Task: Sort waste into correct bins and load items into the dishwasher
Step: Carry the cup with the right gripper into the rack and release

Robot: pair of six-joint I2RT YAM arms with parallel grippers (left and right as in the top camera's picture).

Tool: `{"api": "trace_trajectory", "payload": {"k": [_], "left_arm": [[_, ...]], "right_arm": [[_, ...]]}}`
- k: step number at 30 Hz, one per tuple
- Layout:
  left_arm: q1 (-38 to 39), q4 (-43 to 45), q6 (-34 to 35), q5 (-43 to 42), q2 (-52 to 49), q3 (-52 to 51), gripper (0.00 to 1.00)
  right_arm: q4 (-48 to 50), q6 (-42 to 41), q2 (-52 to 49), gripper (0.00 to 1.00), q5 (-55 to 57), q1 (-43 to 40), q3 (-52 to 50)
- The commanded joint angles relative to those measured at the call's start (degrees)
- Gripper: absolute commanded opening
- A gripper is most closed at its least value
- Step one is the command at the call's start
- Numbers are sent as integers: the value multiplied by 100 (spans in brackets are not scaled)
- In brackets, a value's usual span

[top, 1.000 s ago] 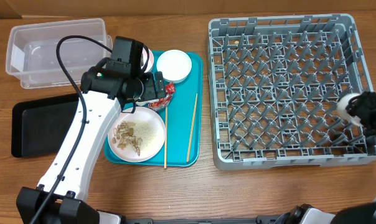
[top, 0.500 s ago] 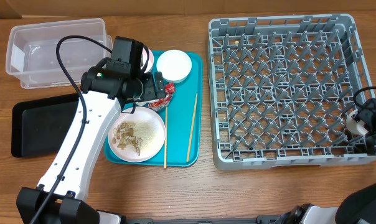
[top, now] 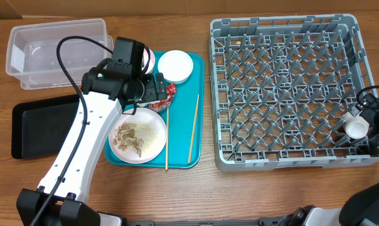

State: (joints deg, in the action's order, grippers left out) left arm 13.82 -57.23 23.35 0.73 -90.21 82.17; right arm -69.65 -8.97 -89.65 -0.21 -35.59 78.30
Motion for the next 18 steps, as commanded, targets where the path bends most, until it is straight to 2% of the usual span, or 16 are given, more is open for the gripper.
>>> {"api": "trace_trajectory", "payload": {"k": [1,8,11,14,18], "left_arm": [[7,2,-153,70,87,85,100],[7,4,-153,70,87,85,100],[7,7,-153,72,87,85,100],[7,15,-151,72,87,85,100],[7,348,-151,52,87,85,100]], "right_arm": [[11,-26,-11,100,-374,-15,118],[-164,-26,-9,99,-638,-15,118],[-212,0,31,99,-1099,-4,118],[-234,280,177,98,-1635,94,118],[-271,809,688,98,-2288,737,118]]}}
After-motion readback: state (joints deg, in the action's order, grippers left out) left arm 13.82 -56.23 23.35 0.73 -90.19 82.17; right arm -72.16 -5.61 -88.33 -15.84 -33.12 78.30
